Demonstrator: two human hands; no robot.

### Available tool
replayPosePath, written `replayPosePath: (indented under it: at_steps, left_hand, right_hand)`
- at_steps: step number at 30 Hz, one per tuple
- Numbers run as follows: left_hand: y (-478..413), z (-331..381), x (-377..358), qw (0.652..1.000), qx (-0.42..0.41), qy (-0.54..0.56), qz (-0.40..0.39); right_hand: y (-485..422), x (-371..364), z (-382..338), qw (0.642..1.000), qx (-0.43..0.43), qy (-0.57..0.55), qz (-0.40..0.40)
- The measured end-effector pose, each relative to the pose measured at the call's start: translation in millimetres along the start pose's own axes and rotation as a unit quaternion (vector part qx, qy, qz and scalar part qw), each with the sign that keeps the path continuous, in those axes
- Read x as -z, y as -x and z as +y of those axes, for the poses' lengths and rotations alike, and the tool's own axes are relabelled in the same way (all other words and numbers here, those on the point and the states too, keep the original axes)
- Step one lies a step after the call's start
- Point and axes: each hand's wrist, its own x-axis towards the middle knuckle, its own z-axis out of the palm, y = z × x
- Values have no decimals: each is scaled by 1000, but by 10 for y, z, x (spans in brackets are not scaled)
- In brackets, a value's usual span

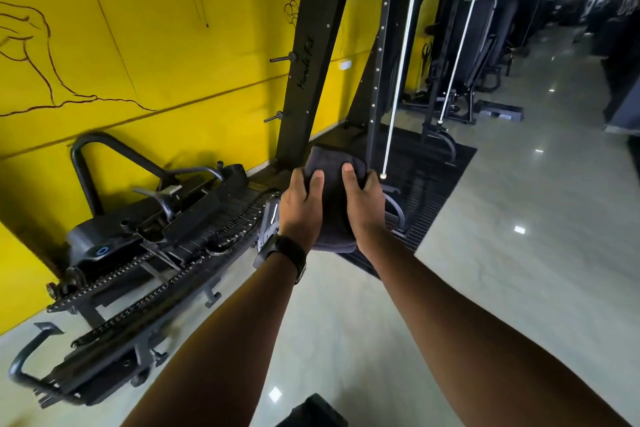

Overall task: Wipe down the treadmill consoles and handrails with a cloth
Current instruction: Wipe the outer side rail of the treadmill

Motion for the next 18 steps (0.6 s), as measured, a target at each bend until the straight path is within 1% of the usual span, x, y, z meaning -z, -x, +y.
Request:
replayPosePath:
  at_steps: [6,9,10,11,14,18]
  left_hand:
    - [-545,-802,-507,997,-19,-23,71]
    - [-782,-1345,-945,990,-51,-43,124]
    - [-869,-1499,-1037,987,-58,-47,142]
    - [-935,-1600,-1072,986,-55,-46,150]
    - [-1149,-1948,-1533,978,-50,-46,195]
    - [-1399,-2089,-1861,976,-18,-61,210]
  right_hand:
    - [-858,-269,768,998,40,-3,-55]
    - [-1380,-386,1389,992,72,-27,-96]
    - [-1522,-417,1527,991,84,-30,-98]
    - [-1604,-452,1611,991,89,-30,-98]
    - [-2078,-453,2009,987,100,-31,-124]
    - [-2525,-483,2281,985,76,-27,-153]
